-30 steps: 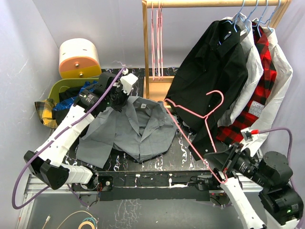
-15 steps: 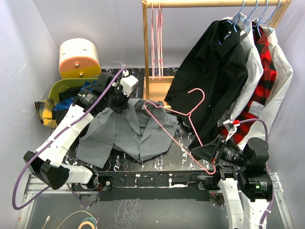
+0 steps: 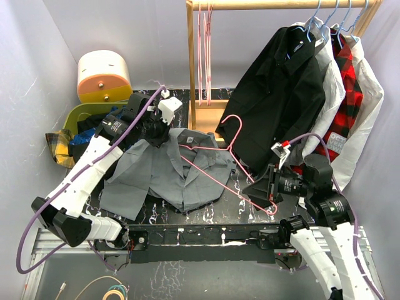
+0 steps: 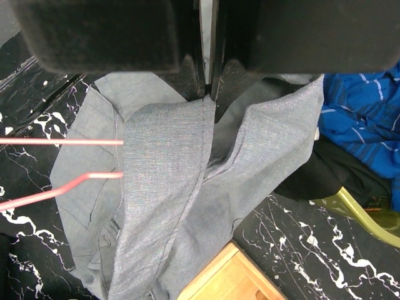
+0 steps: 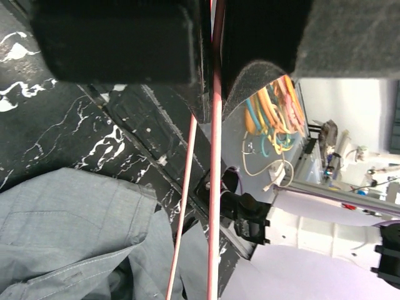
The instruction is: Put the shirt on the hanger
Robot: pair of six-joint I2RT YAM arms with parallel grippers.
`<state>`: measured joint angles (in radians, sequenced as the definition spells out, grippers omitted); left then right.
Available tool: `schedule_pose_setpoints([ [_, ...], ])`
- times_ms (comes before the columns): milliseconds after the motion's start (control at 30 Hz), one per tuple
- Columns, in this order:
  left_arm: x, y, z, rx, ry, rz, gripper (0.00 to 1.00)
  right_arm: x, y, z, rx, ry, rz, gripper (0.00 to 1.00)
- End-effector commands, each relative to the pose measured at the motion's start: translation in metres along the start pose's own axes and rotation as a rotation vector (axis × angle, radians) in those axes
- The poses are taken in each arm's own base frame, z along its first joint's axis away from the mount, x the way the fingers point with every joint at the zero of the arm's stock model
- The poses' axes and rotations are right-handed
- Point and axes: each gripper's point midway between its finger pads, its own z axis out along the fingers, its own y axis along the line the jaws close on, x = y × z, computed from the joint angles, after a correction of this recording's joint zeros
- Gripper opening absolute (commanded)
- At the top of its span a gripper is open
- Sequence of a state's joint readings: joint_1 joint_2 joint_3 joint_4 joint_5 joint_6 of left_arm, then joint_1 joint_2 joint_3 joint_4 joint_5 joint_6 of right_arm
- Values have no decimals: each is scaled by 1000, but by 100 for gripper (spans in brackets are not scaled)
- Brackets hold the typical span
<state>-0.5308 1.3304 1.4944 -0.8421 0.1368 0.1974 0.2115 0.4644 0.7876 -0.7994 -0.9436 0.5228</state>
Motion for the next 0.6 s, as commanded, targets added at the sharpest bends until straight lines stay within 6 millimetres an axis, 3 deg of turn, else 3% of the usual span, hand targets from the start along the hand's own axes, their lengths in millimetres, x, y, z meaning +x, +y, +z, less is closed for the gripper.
schedule_pose_setpoints([
  [0, -6, -6, -11, 36, -24, 1, 0, -29, -2, 9, 4, -76, -193, 8],
  [133, 1, -8, -15, 41, -10, 20, 0, -41, -3, 22, -58, -107, -218, 8],
  [200, 3, -4, -16, 20, -5, 31, 0, -45, 7, 29, -146, -112, -233, 8],
  [433, -4, 4, -17, -10, -6, 51, 0, -31, 36, 64, -329, 40, -254, 8],
  [567, -7, 0, -24, 9, -19, 50, 0, -31, 34, 89, -325, 30, -287, 8],
])
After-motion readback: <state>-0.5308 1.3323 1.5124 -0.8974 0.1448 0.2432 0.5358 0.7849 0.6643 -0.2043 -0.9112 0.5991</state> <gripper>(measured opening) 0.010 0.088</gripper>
